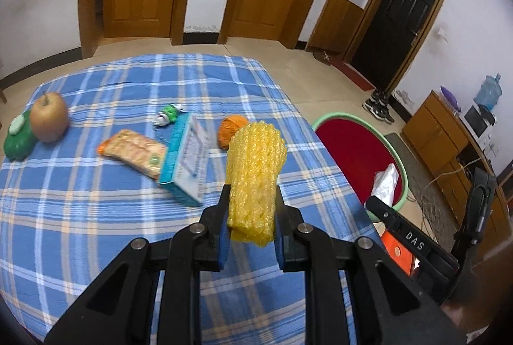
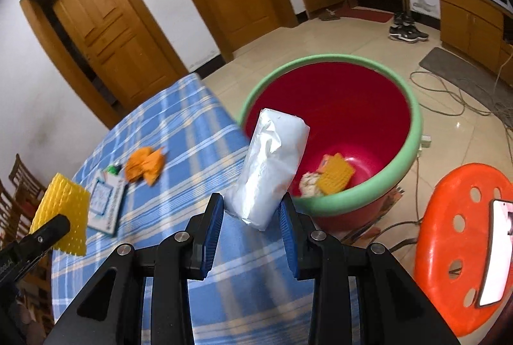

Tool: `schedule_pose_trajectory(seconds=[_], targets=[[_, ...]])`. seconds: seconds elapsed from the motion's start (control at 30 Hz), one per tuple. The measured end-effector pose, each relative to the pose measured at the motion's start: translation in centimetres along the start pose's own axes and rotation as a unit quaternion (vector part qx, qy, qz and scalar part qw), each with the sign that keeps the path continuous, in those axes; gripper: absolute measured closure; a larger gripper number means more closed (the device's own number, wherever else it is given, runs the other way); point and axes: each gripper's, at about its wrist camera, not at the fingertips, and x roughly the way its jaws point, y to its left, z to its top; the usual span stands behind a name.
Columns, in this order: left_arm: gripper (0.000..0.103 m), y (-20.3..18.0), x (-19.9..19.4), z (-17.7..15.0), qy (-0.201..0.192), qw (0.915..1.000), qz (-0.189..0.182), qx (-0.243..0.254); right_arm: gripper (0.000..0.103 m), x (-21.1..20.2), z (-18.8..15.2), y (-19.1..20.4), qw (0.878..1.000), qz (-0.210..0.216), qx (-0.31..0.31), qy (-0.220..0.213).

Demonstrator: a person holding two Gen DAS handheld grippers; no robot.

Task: Collect trash
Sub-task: 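Carry the foam net and white packet over the red bucket and open both tools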

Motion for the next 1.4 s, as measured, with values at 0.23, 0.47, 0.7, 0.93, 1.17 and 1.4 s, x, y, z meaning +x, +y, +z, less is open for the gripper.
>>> schedule_pose_trajectory(seconds=[0.23, 0.47, 0.7, 0.93, 1.17, 1.4], targets=[[0.082, -3.0, 2.6, 1.0, 0.021, 0.9994, -0.003, 0.027, 0.068, 1.6, 2.0, -2.9, 1.000, -0.012, 0.017, -0.003], [0.082, -6.2, 5.4, 2.2, 0.033, 0.9974, -0.004, 0.064, 0.065, 2.4, 3.4, -5.1, 0.999, -0.006, 0.041, -0.002], [0.082, -9.0, 8.0, 2.9, 0.046, 0.9952, -0.014, 0.085, 0.065, 0.9, 3.5, -6.5, 0.999, -0.005, 0.046, -0.020], [0.082, -12.2, 11.0, 2.6, 0.064, 0.9909, -0.021, 0.117, 0.065, -0.2, 3.4, -8.4, 0.997, -0.002, 0.071, -0.022], [0.082, -14.3, 13.3, 2.2, 0.076, 0.9878, -0.031, 0.132, 0.065, -0.8, 3.5, -9.9, 0.996, -0.003, 0.091, -0.024], [0.057, -14.1, 13.5, 2.0, 0.076, 0.9885, -0.036, 0.126, 0.061, -1.1, 3.2, -10.1, 0.995, 0.010, 0.093, -0.024]])
